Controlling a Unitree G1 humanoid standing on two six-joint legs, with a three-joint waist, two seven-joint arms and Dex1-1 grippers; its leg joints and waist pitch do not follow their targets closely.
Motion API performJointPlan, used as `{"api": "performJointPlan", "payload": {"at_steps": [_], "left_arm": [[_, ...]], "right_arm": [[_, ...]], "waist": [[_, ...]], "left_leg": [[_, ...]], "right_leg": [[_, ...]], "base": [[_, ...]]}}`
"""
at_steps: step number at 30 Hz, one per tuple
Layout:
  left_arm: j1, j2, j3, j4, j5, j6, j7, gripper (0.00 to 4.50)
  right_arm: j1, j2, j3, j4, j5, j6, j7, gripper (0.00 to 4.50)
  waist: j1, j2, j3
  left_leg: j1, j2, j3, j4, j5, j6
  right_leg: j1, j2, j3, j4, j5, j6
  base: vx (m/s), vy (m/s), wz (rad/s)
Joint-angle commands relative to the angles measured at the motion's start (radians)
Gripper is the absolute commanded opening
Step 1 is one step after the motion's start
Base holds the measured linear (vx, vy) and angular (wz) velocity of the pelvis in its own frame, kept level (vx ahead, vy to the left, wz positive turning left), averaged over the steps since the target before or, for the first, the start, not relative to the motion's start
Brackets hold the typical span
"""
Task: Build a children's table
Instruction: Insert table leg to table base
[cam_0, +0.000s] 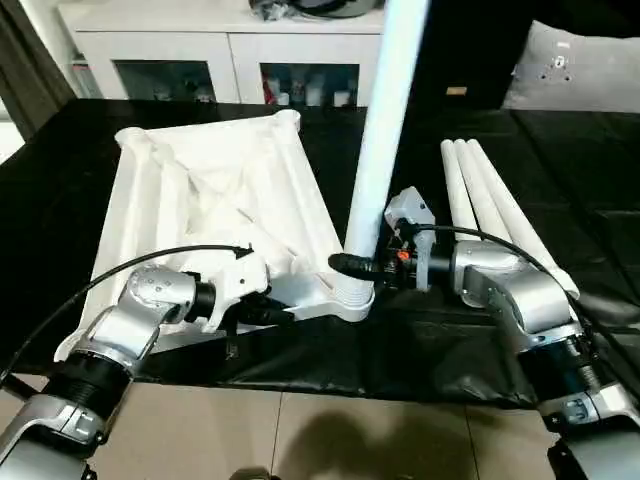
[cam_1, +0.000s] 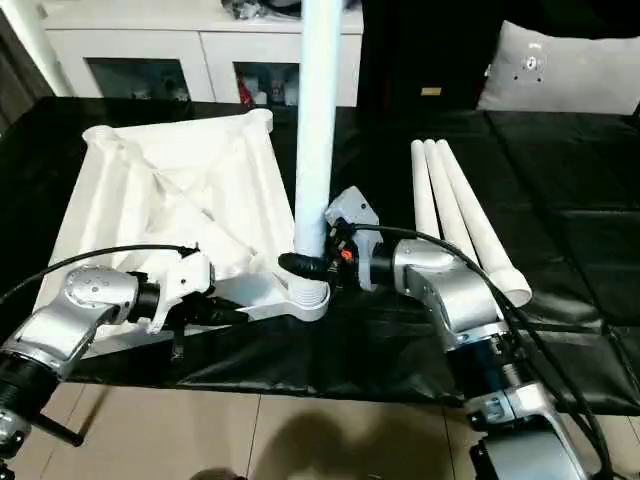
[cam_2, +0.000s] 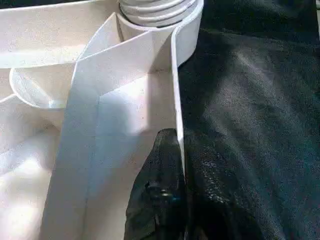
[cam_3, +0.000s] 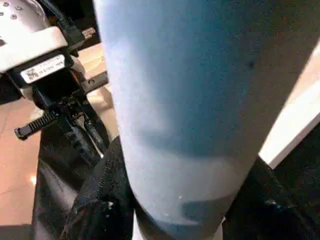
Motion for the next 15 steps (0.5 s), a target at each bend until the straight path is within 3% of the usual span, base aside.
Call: {"api": "performJointPlan", "payload": {"at_steps": [1,8,12,14,15], "left_arm": [[-0.016,-0.013,-0.042,0.002,0.028,-0.02,-0.021,0.0],[-0.019,-0.02,-0.029,-0.007,0.007,-0.02,-0.062,0.0],[-0.02,-0.038,-0.009,-0.017,-0.021,0.008,-0.068,0.0],[-0.022,-0.041,-0.005,-0.016,-0.023,0.011,-0.066,0.0],[-0.026,-0.047,0.002,-0.011,-0.028,0.022,-0.065,0.0]], "right_arm": [[-0.006,-0.001,0.04,0.029,-0.019,0.012,0.019,1.86],[-0.021,0.014,0.026,0.093,-0.037,-0.018,0.005,1.86],[0.003,0.034,-0.023,0.12,0.01,-0.011,0.005,1.86],[0.011,0.037,-0.034,0.122,0.021,-0.006,0.005,1.86],[0.039,0.049,-0.083,0.135,0.065,0.005,0.006,1.86]], "waist": [[-0.004,-0.006,-0.063],[-0.003,-0.001,-0.066],[-0.003,0.006,-0.065],[-0.002,0.003,-0.069],[-0.001,0.005,-0.069]], "left_leg": [[0.0,0.047,-0.002,-0.08,-0.093,0.019],[-0.003,0.047,-0.004,-0.08,-0.082,0.014],[-0.001,0.048,-0.004,-0.08,-0.099,0.011],[0.0,0.048,-0.004,-0.079,-0.089,0.014],[-0.002,0.048,-0.004,-0.078,-0.076,0.018]], "right_leg": [[0.057,-0.083,0.053,-0.076,-0.129,-0.208],[0.057,-0.082,0.051,-0.071,-0.086,-0.216],[0.057,-0.082,0.051,-0.073,-0.1,-0.223],[0.059,-0.082,0.051,-0.071,-0.072,-0.229],[0.059,-0.08,0.05,-0.067,-0.04,-0.234]], "base": [[0.0,0.0,0.0],[0.0,0.0,0.0],[0.0,0.0,0.0],[0.0,0.0,0.0],[0.0,0.0,0.0]]}}
